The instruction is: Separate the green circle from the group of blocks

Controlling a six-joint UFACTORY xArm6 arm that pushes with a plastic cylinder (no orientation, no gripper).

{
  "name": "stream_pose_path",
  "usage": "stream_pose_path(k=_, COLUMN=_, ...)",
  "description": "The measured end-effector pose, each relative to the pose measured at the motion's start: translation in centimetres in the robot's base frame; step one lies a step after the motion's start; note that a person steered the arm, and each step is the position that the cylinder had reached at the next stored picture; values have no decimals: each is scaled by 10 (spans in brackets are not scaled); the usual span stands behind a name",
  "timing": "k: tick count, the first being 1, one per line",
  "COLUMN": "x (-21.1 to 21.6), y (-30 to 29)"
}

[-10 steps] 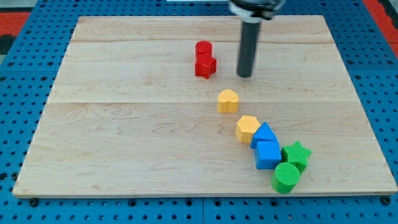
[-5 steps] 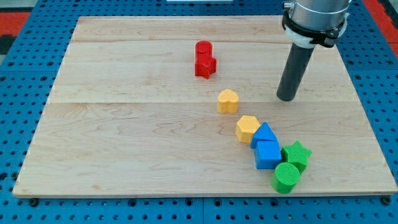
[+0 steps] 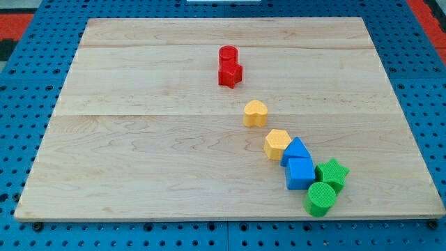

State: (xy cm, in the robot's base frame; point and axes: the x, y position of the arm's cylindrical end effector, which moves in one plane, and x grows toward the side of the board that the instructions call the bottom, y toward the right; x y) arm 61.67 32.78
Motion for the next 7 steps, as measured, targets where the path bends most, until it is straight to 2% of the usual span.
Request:
stream_pose_path(k=1, x=-2, y=-2)
stream_pose_path(k=2, x=-14, y=-33)
stream_pose_path(k=4, x=1, y=-97)
stream_pose_path(k=5, x=2, y=-181)
stream_pose_path(k=6, x=-8, y=-232)
stream_pose_path(k=7, x=-41, y=-254)
